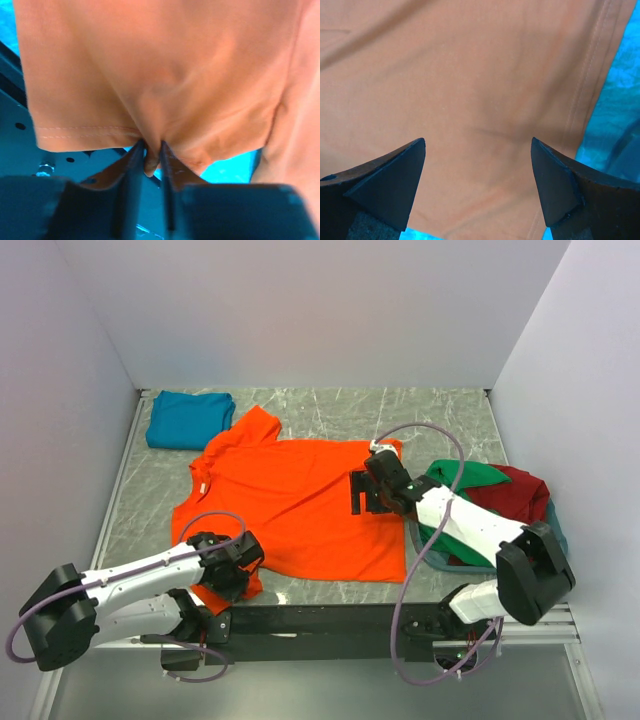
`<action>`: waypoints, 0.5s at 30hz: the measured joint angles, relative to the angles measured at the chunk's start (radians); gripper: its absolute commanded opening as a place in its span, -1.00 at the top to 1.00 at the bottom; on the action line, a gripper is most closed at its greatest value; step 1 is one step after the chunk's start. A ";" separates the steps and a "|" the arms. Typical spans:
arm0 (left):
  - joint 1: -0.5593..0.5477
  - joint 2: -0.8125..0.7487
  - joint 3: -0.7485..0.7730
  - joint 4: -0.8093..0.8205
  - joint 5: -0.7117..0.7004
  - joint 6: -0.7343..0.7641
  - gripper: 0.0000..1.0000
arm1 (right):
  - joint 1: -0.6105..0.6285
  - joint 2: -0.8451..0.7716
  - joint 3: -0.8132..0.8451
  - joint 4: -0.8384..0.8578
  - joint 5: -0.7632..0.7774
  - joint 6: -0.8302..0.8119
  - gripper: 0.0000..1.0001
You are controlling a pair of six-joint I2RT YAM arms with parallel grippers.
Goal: Fold and stack the t-shirts
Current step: Flatten the tshirt out
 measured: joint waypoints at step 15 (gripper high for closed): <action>-0.018 -0.047 0.011 -0.068 0.003 0.000 0.99 | 0.137 -0.225 -0.119 -0.175 -0.017 0.113 -0.82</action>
